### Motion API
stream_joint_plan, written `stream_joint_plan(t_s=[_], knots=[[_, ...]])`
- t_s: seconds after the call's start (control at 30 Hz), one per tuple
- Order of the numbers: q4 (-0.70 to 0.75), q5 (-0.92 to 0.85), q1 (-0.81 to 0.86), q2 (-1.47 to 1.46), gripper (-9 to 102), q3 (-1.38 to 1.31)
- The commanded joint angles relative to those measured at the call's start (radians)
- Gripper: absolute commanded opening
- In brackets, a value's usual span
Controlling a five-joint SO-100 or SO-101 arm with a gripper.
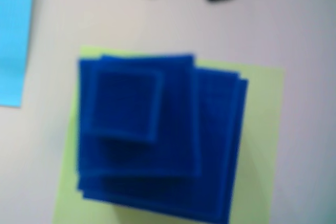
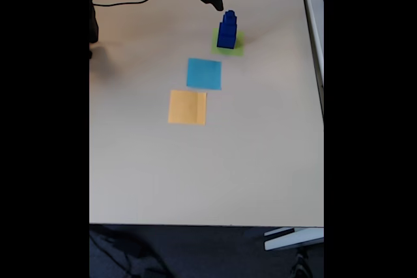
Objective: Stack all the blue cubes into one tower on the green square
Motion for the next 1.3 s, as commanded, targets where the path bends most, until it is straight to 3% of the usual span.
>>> stream_joint_plan(t_s=[0.0, 1.27], knots=[[0.009, -0.008, 0.006, 0.02, 0, -0.064], [-0.064, -0.011, 0.011, 0.055, 0, 0.087]])
